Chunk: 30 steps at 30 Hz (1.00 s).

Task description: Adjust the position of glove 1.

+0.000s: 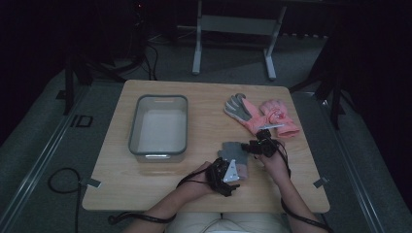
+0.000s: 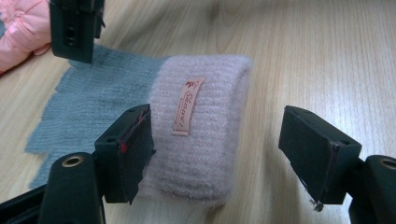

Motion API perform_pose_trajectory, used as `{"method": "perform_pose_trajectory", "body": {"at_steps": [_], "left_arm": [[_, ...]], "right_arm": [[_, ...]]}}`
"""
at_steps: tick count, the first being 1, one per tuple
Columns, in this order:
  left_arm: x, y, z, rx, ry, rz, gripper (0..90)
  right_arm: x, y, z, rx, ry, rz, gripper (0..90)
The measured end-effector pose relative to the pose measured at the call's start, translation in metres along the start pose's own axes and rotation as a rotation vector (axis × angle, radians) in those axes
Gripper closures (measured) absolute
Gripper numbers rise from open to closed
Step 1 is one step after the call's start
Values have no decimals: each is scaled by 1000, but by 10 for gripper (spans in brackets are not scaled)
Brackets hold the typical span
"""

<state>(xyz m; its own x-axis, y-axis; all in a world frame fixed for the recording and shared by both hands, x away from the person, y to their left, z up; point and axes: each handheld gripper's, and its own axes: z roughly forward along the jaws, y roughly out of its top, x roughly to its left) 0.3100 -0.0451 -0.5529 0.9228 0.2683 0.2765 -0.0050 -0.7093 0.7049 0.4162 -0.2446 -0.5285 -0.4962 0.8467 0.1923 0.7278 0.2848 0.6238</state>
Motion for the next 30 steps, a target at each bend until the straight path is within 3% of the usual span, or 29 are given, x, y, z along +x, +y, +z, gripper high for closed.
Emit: {"method": "perform_pose_trajectory", "body": {"at_steps": [7,13,15,16,17,20,22,23,26,27,28,30], "left_arm": [[0,0,3,26,28,34,308],[1,1,6,48,72,71,449],[10,-1,3,33,29,46,552],[14,-3,2,23,0,26,573],[14,-3,2,23,0,26,592],[26,-6,0,5,-70,-38,630],[29,-5,0,12,-90,-47,656],[32,-5,0,19,-111,-53,676],[35,-4,0,27,-124,-69,687],[37,-4,-2,30,-135,-92,692],[37,-4,-2,30,-135,-92,695],[41,-7,-4,19,-171,-144,701]], "right_arm": [[4,-6,13,35,24,22,465],[5,-9,15,19,4,41,452],[7,-9,16,16,14,40,475],[9,-8,16,21,16,39,486],[9,-7,17,23,21,35,507],[10,-6,18,26,35,45,530],[12,-5,19,37,50,53,569],[12,-3,22,44,83,74,623],[11,-1,23,52,123,92,646],[14,2,26,57,175,87,722],[16,3,26,53,171,75,730],[22,4,23,37,171,38,742]]}}
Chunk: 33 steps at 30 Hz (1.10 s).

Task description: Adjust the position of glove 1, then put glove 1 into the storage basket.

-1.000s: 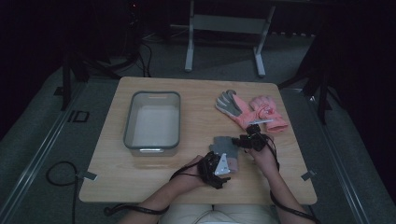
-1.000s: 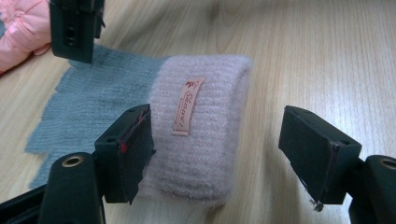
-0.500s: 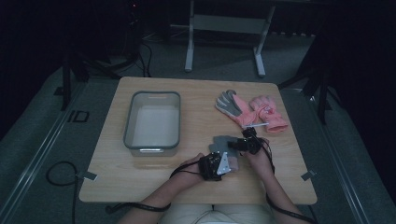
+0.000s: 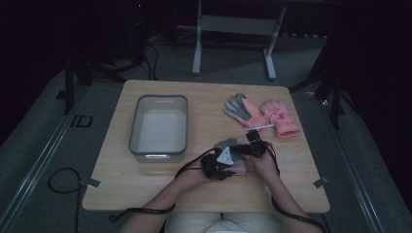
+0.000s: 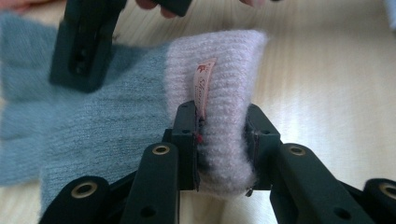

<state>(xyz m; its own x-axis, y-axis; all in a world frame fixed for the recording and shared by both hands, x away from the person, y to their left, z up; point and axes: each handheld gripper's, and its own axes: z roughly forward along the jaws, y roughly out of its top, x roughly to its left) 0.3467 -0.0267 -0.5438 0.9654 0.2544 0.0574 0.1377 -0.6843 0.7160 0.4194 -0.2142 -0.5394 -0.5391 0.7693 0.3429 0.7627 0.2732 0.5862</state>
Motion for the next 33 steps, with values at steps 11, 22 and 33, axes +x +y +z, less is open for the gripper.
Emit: {"method": "perform_pose_trajectory", "body": {"at_steps": [11,22,33], "left_arm": [[3,13,-33,-13,-19,-17,713],[4,40,-75,18,46,75,712],[22,48,-117,53,114,117,712]], "right_arm": [[17,10,-26,-69,33,-34,750],[38,34,-57,-159,50,-84,751],[62,70,-58,-190,66,-132,752]]}}
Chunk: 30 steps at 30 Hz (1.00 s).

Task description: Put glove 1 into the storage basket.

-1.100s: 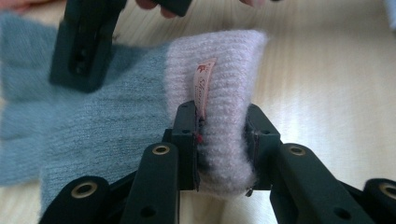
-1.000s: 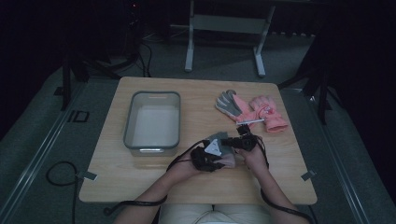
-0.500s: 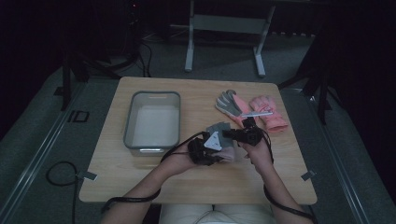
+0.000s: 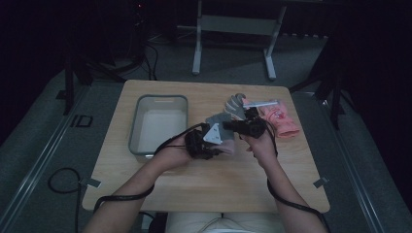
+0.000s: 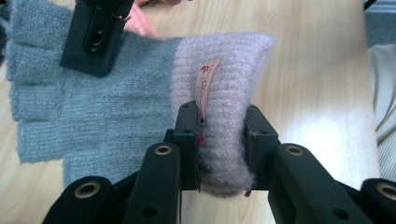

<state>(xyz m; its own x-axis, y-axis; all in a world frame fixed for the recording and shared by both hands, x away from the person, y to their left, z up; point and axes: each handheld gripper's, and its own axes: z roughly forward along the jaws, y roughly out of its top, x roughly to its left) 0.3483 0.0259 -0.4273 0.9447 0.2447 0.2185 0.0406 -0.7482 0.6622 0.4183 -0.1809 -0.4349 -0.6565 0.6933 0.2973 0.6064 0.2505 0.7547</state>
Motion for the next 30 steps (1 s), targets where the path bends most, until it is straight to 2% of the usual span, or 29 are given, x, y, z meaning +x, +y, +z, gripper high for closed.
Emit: {"method": "perform_pose_trajectory", "body": {"at_steps": [2,6,7,16,19,22,23,27,28,30], "left_arm": [[10,-3,-10,11,7,1,712],[17,-7,-18,17,27,6,711],[21,-12,-23,13,35,-3,711],[35,-31,-45,19,63,-21,711],[39,-39,-54,33,87,-23,711],[46,-53,-64,49,109,-45,711],[46,-53,-64,49,109,-45,710],[53,-75,-75,80,131,-65,710],[53,-75,-75,80,131,-65,710],[56,-89,-81,97,132,-74,710]], "right_arm": [[6,11,6,-5,2,-16,752],[12,22,14,-7,1,-32,752],[16,27,18,-11,-6,-42,752],[34,49,41,-13,18,-54,753],[44,60,56,-5,35,-64,753],[54,67,68,-13,50,-81,753],[54,67,68,-13,50,-81,753],[67,74,94,-11,83,-80,753],[69,75,100,-9,87,-78,753],[74,76,110,-3,98,-73,753]]}}
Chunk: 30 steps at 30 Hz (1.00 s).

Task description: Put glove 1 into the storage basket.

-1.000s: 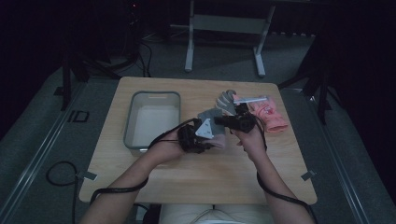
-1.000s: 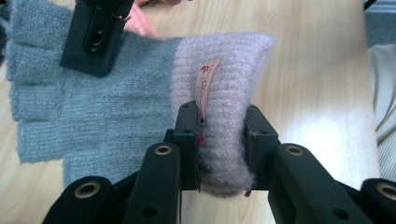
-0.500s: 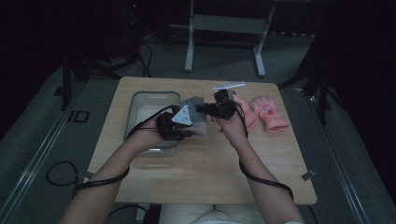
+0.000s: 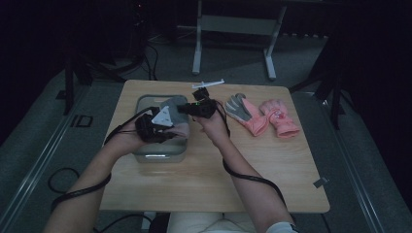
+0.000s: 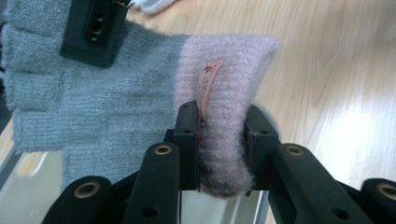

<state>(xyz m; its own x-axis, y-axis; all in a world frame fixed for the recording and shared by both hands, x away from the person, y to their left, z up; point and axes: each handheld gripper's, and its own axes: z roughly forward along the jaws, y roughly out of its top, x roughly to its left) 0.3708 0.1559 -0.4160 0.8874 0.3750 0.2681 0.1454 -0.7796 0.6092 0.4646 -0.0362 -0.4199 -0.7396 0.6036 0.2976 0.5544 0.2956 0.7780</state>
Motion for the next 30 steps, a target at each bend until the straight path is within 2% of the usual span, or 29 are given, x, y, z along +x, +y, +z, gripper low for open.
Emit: {"method": "perform_pose_trajectory", "body": {"at_steps": [2,3,4,5,6,7,9,13,19,21,22,25,30], "left_arm": [[4,-10,-2,17,5,4,709],[4,-10,-2,17,5,4,708],[5,-14,-2,27,12,-1,706],[7,-24,-2,27,8,-10,705],[7,-24,-2,27,8,-10,705],[8,-33,0,35,14,-5,704],[9,-39,1,35,4,-12,704],[15,-52,10,81,-20,-5,705],[19,-58,26,109,-55,1,706],[21,-58,35,142,-76,6,707],[23,-56,41,175,-80,18,707],[25,-56,48,217,-87,34,709],[29,-57,55,238,-101,41,709]], "right_arm": [[3,1,10,3,14,2,753],[3,1,10,3,14,2,753],[7,1,19,1,22,2,753],[8,1,24,5,28,3,753],[8,1,24,5,28,3,753],[11,1,33,18,28,-1,753],[11,-2,43,38,27,0,753],[7,-11,56,71,14,10,753],[-1,-20,66,117,-10,15,753],[-2,-22,74,151,-36,0,753],[-3,-22,76,154,-42,-4,753],[-3,-24,81,166,-58,-4,753],[-1,-22,85,186,-79,-27,750]]}}
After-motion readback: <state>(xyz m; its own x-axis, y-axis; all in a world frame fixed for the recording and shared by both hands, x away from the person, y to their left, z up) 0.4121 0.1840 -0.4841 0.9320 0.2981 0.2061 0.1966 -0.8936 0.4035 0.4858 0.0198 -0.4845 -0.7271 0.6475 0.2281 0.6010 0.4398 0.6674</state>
